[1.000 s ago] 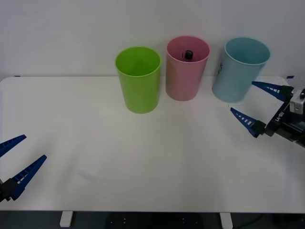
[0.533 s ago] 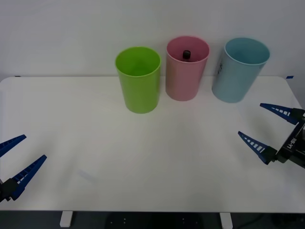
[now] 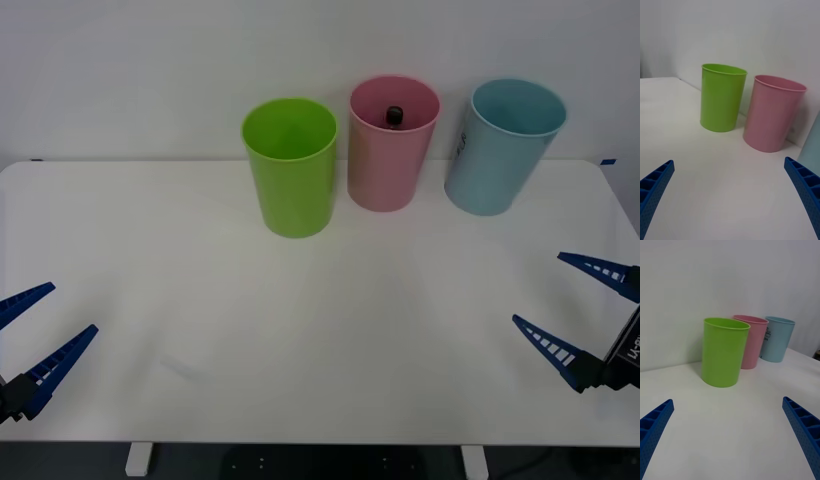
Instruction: Grasp the object on the table and drop it into the matching bin: aluminum can to the light blue bin, PET bottle to the pink bin.
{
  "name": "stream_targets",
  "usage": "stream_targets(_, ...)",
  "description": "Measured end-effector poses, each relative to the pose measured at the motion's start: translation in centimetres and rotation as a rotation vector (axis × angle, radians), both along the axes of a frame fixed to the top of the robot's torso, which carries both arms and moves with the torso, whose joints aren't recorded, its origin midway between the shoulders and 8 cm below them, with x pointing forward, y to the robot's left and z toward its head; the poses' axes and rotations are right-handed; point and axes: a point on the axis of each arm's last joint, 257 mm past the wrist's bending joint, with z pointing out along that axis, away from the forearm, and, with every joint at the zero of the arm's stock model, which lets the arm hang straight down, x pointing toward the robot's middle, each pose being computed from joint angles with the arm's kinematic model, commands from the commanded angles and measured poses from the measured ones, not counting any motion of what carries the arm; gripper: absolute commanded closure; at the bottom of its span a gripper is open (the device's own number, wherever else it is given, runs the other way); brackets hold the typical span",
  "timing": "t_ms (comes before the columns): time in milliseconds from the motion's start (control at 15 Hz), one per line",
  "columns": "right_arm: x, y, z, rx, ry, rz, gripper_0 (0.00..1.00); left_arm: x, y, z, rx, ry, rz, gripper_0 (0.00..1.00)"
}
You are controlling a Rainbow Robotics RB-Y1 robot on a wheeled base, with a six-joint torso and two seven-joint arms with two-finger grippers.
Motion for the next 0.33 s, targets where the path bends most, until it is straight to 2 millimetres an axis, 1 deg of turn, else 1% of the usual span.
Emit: stream_targets(333, -0.53, 0.16, -0.33, 0.003, 0.012, 0.012, 0.00, 0.00, 0.00, 0.00, 0.000, 0.000, 0.000, 0.00)
